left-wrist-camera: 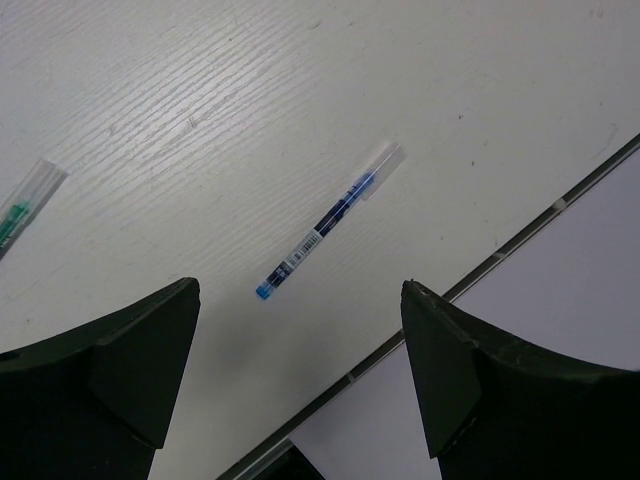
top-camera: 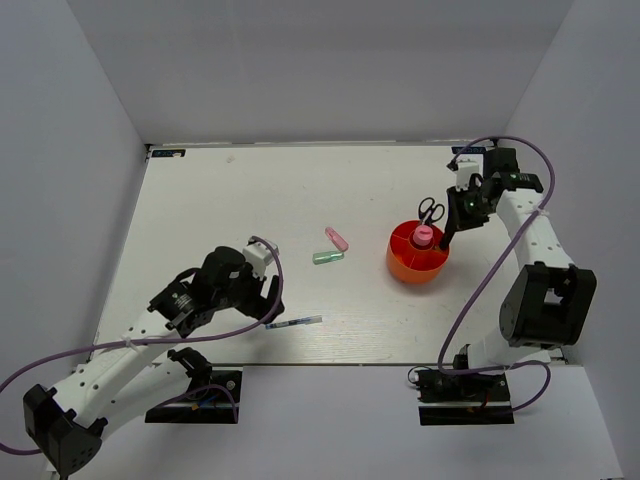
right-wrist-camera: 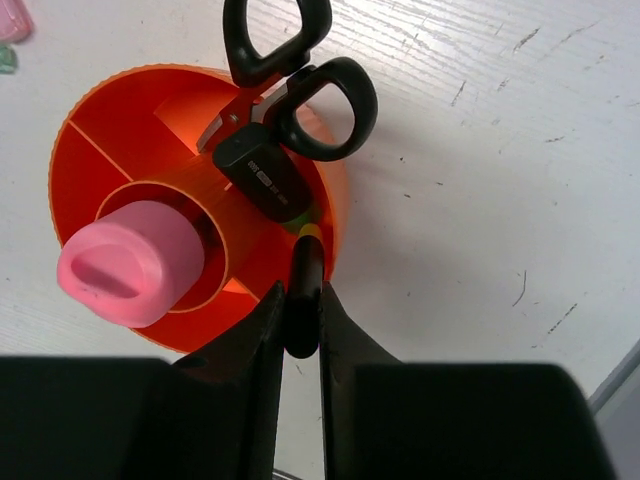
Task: Sort the stationery into containers
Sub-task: Place the pen in the storage box.
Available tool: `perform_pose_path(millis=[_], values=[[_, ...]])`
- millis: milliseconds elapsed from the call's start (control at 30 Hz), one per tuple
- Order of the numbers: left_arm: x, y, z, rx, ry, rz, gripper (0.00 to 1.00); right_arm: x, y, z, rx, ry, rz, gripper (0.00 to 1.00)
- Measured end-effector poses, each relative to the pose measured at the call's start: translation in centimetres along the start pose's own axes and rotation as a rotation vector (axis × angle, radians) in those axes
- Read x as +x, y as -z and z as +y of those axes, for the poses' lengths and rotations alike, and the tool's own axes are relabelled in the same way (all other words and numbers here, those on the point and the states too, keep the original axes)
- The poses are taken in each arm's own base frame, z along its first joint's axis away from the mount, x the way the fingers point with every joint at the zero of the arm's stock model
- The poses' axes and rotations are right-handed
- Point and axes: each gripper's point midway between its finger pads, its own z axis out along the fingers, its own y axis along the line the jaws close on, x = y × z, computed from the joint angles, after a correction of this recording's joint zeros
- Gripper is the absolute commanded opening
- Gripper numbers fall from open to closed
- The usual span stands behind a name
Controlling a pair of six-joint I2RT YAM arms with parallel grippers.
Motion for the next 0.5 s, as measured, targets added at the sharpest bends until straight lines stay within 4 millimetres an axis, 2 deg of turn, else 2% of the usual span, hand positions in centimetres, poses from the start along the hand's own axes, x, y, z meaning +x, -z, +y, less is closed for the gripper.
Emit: perform_pose_path(millis=[33,67,167,233,333,367,400,433,467,500], values=[[0.0,-0.1,0.0,0.001,0.003,-0.001,0.92,0.1,-0.3,0.0,-0.004,0.000,0.009,0.25],[-0.1,-0.1,-0.1,0.002,0.006,-0.001,0.92,0.2,-0.4,0.0,-0.007,-0.001,0.015,0.42],[0.0,-0.4,-0.2,0.008,0.018,0.009,0.92,0.4,-0.8,0.4,-0.029,-0.001,0.028,0.64],[0.2,-0.7,-0.3,0.012,0.026,0.024,0.91,0.5,-0.7,0.7,-0.044,0.004,0.029,0.70],[0.6,-1.2,-0.3,0.012,0.040,0.055,0.83,0.4,-0.3,1.2,-0.062,0.008,0.020,0.70],[0.8,-1.3,-0.3,0.012,0.042,0.066,0.77,0.4,0.0,1.3,-0.062,0.010,0.013,0.68],[1.0,-1.4,-0.3,0.011,0.048,0.080,0.61,0.2,0.4,1.5,-0.060,0.014,0.002,0.63],[1.1,-1.6,-0.3,0.010,0.054,0.092,0.53,0.0,1.0,1.6,-0.057,0.020,-0.015,0.56],[1.2,-1.6,-0.3,0.009,0.057,0.103,0.42,-0.3,1.6,1.8,-0.051,0.024,-0.035,0.44],[1.2,-1.7,-0.3,0.010,0.061,0.116,0.23,-0.6,2.4,2.0,-0.043,0.031,-0.059,0.12]])
